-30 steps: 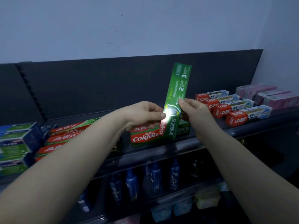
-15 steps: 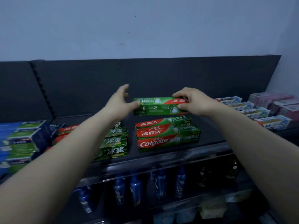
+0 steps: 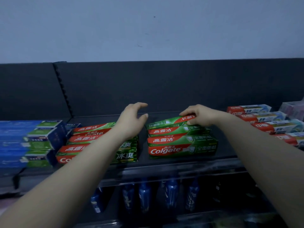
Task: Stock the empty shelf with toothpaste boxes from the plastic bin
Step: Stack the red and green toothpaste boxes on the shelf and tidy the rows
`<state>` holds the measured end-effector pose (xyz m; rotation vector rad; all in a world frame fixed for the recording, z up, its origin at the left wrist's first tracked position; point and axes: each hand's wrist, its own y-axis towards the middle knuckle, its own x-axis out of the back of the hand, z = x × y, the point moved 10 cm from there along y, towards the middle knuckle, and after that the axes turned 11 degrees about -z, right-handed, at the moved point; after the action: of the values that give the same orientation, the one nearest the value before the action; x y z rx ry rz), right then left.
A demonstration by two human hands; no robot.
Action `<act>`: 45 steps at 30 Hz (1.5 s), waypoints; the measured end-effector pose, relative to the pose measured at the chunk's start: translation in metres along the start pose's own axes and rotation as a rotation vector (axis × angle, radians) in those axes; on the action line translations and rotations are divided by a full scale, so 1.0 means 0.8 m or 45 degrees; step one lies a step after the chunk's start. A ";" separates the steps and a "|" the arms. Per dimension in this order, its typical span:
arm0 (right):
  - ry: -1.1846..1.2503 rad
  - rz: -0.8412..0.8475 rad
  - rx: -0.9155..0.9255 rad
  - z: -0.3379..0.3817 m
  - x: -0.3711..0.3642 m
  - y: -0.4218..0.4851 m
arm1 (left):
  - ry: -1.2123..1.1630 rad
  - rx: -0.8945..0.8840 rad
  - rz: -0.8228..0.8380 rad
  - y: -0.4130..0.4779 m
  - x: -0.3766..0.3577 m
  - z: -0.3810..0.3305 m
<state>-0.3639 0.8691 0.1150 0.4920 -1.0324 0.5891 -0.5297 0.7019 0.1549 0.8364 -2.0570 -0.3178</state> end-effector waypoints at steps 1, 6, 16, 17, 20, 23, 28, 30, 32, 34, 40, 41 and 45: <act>0.035 0.013 -0.019 -0.004 -0.002 -0.004 | -0.011 0.007 -0.023 -0.002 0.003 0.001; 0.194 -0.124 -0.035 -0.010 0.017 -0.034 | -0.052 -0.004 -0.068 -0.010 0.002 -0.003; 0.193 -0.736 -0.119 0.013 0.071 -0.187 | -0.088 -0.270 0.018 -0.049 -0.014 -0.065; 0.169 -0.737 -0.141 0.016 0.068 -0.201 | -0.056 -0.304 0.037 -0.053 -0.020 -0.068; 0.126 -0.758 -0.222 0.024 0.055 -0.247 | 0.026 -0.384 0.128 -0.052 -0.033 -0.074; 0.109 -0.791 -0.312 0.032 0.037 -0.274 | 0.065 -0.383 0.270 -0.033 -0.047 -0.077; 0.078 -0.822 -0.327 0.052 0.021 -0.264 | 0.092 -0.442 0.435 -0.024 -0.075 -0.083; 0.045 -0.816 -0.300 0.053 0.024 -0.251 | 0.135 -0.436 0.493 -0.019 -0.091 -0.085; 0.013 -0.796 -0.260 0.050 0.031 -0.236 | 0.222 -0.422 0.545 -0.007 -0.110 -0.082; 0.014 -0.783 -0.209 0.040 0.040 -0.220 | 0.331 -0.383 0.600 0.007 -0.133 -0.073; 0.056 -0.678 -0.123 -0.009 0.067 -0.169 | 0.436 -0.213 0.883 0.043 -0.186 -0.053; 0.069 -0.665 -0.114 -0.017 0.070 -0.161 | 0.410 -0.210 0.935 0.045 -0.192 -0.053; 0.167 -0.642 -0.077 -0.043 0.078 -0.127 | 0.351 -0.294 0.955 0.052 -0.199 -0.063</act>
<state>-0.2503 0.8290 0.1456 0.6250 -0.7587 0.1385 -0.4445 0.8426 0.1049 -0.0588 -1.8735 -0.0148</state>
